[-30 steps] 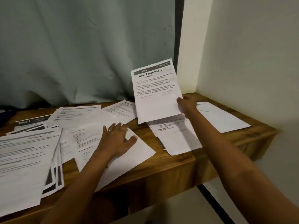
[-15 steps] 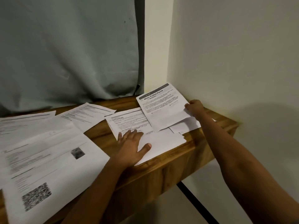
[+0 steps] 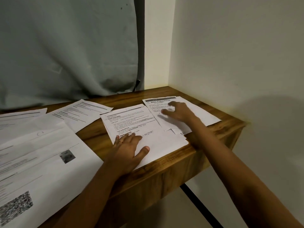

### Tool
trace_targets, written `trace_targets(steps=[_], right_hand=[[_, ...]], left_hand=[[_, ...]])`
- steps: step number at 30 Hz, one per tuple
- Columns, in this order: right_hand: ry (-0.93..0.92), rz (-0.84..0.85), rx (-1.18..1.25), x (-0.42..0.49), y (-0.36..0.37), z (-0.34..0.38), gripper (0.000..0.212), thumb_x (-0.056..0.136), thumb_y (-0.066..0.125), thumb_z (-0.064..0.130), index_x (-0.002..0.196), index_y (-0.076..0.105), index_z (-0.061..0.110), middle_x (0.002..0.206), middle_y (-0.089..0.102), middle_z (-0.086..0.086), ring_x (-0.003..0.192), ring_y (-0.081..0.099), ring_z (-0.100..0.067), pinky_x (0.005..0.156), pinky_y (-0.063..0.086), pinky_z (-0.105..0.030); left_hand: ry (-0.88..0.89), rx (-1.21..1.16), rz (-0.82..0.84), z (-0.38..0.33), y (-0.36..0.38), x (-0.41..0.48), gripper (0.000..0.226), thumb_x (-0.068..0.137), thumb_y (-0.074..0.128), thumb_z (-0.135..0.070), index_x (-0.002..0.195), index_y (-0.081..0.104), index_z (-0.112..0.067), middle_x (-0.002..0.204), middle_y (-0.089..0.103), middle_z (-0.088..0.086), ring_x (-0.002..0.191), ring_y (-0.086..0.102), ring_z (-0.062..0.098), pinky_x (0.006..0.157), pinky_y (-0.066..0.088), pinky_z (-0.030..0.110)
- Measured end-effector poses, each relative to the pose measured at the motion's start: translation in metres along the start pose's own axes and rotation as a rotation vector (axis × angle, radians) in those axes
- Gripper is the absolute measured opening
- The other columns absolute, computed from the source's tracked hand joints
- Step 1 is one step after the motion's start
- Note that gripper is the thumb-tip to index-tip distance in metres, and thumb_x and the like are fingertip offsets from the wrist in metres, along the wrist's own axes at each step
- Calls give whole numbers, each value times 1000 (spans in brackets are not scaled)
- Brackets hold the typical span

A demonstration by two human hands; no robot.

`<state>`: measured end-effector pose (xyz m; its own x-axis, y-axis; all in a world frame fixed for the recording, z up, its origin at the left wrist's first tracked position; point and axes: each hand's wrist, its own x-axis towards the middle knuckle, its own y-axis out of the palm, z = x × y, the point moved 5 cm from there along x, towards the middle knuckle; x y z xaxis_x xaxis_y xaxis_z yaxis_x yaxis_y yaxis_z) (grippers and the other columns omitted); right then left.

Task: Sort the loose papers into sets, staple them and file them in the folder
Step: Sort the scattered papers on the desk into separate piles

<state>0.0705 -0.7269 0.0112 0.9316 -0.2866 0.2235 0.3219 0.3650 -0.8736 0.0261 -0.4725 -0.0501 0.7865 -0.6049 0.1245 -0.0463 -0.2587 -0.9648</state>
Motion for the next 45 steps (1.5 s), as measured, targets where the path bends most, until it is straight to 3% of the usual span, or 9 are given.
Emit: trace_targets(steps=[4,14,23,28,31,33,37,43,45], right_hand=[[-45,112,-168,-18,34,34,80,81,59,62,144,36,18,147,43,-7,132,42,-28,104,38,-40],[151,37,-8,-19,30,15,35,86,59,32,114,60,13,115,61,-6,95,57,-20,87,51,-34],[121,-78,67,-27,30,42,40,87,62,24,122,56,6,123,59,-13,111,56,-28,88,45,-33],[-15,-67,273,-28,49,108,27,87,65,21,109,66,6,114,65,-9,106,59,-23,85,45,-28],[81,96,645,-33,73,152,22,86,67,18,102,65,4,102,66,-8,95,64,-21,86,54,-33],[169,245,845,-37,89,182,25,87,66,15,108,61,3,109,65,-15,93,66,-23,87,56,-37],[320,407,947,-40,115,228,29,87,67,9,113,54,7,118,57,-13,99,62,-24,73,58,-25],[357,262,772,-27,134,259,42,87,67,14,120,42,15,106,52,-6,78,57,-17,73,53,-21],[309,217,649,-19,138,271,46,86,69,18,123,44,12,114,54,-9,92,59,-20,84,54,-24]], left_hand=[[-10,-1,15,0,0,0,81,77,8,-68,148,23,-32,159,17,-6,147,8,16,119,-1,39],[-8,-44,22,-2,-3,-3,82,76,14,-69,148,24,-31,159,17,-4,147,9,17,120,1,40],[3,-225,-121,-8,-29,-18,60,94,39,-57,144,33,-26,154,31,-3,142,24,17,120,10,44],[-100,-223,-243,19,-77,-37,59,92,48,-55,144,32,-31,153,32,-5,141,26,20,115,24,46],[-215,-191,-258,64,-92,-52,65,89,53,-56,144,32,-30,152,35,-2,140,30,24,112,30,51],[-277,-143,-256,94,-97,-65,67,89,51,-57,145,32,-27,153,34,1,140,29,26,113,28,51],[-377,15,-251,148,-95,-81,72,88,44,-65,146,31,-25,155,29,3,143,25,26,118,13,50],[-477,81,-111,187,-67,-91,75,89,29,-69,149,24,-25,159,19,4,146,14,28,118,2,53],[-500,105,-76,186,-65,-90,76,89,26,-70,151,19,-26,160,11,5,147,7,28,117,-1,51]])
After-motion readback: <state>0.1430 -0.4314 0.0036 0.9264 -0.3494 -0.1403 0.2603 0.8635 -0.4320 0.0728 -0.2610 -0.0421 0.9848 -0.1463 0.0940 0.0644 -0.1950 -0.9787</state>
